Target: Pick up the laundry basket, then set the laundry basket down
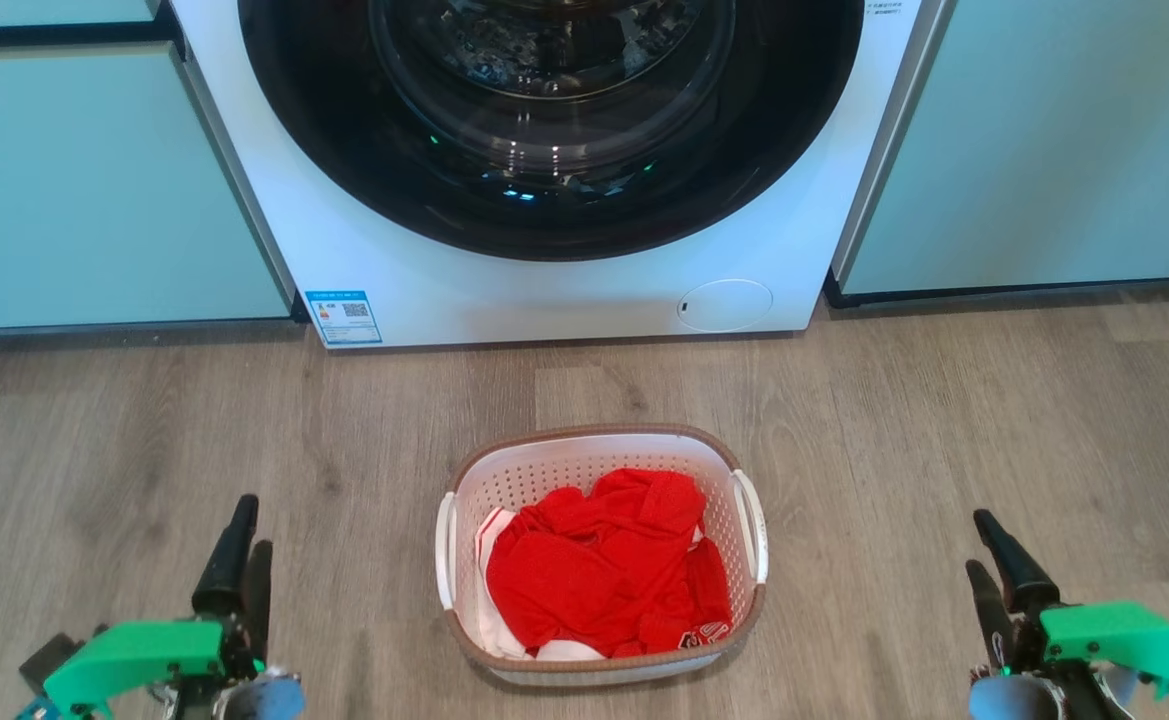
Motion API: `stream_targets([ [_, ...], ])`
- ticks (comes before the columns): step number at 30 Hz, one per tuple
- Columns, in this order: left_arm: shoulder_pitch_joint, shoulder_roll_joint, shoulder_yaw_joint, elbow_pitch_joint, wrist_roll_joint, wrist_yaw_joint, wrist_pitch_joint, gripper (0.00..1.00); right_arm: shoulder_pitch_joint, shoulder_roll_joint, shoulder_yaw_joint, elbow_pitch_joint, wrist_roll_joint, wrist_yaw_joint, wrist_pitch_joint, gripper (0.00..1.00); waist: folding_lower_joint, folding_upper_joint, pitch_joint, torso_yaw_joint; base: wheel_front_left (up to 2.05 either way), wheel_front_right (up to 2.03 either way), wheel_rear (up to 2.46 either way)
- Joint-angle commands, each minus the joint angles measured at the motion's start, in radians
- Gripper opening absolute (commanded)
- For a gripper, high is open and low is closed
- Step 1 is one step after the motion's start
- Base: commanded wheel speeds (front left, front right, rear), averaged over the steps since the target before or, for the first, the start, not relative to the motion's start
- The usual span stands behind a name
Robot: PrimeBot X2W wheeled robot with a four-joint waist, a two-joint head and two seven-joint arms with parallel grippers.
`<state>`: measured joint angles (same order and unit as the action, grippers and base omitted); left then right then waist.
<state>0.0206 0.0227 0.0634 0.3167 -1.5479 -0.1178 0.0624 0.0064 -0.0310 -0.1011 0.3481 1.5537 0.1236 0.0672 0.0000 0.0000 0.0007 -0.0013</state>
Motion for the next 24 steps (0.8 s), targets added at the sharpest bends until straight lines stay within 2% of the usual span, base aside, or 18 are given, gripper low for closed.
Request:
stream_targets([
  [1, -0.037, 0.009, -0.004, -0.045, 0.023, 0.003, -0.011, 1.0, -0.039, -0.005, 0.003, -0.041, -0.022, 0.001, -0.016, 1.0, 0.0, 0.0, 0.0, 0.0, 0.0, 0.0, 0.0],
  [11, -0.037, 0.011, -0.021, -0.086, 0.143, 0.021, -0.037, 1.0, -0.04, -0.006, 0.015, -0.083, -0.159, 0.002, -0.042, 1.0, 0.0, 0.0, -0.001, 0.0, 0.0, 0.0, 0.0],
  [24, -0.036, 0.013, -0.065, -0.153, 0.388, 0.053, -0.075, 1.0, -0.037, -0.008, 0.056, -0.146, -0.368, 0.002, -0.08, 1.0, 0.0, 0.0, -0.004, -0.001, 0.0, 0.0, 0.0],
])
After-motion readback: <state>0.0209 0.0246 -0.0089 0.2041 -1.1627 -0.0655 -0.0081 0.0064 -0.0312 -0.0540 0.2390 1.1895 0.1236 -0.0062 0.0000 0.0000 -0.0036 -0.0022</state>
